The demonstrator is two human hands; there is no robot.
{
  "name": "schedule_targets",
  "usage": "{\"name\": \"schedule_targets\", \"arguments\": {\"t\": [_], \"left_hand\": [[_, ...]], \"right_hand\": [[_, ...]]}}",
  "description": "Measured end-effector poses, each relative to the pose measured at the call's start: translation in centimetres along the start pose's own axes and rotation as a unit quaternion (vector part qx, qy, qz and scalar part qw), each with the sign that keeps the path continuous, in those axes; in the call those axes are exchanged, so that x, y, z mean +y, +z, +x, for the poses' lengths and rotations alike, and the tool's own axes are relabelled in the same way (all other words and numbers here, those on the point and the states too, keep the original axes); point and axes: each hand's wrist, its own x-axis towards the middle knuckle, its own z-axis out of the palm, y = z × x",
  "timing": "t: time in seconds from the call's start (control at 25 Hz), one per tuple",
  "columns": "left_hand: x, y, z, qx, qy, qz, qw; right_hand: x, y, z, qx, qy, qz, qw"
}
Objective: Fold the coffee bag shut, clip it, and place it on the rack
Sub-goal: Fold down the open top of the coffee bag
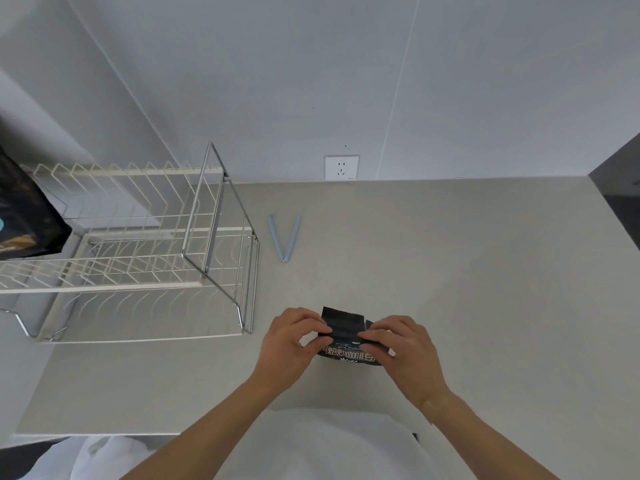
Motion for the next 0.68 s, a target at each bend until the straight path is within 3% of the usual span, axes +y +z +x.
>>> {"name": "schedule_targets", "arguments": {"t": [0.28,0.68], "left_hand": [[1.9,0.9,1.9,-0.055,0.14,0.092,0.984],[1.3,1.2,2.5,-0.065,0.18,0.125,0.974]], "right_hand": [[-0.4,0.5,0.6,0.005,-0.008,0.004,1.0],[-0.4,0.1,1.2,-0.034,0.017,0.046,0.998]]}}
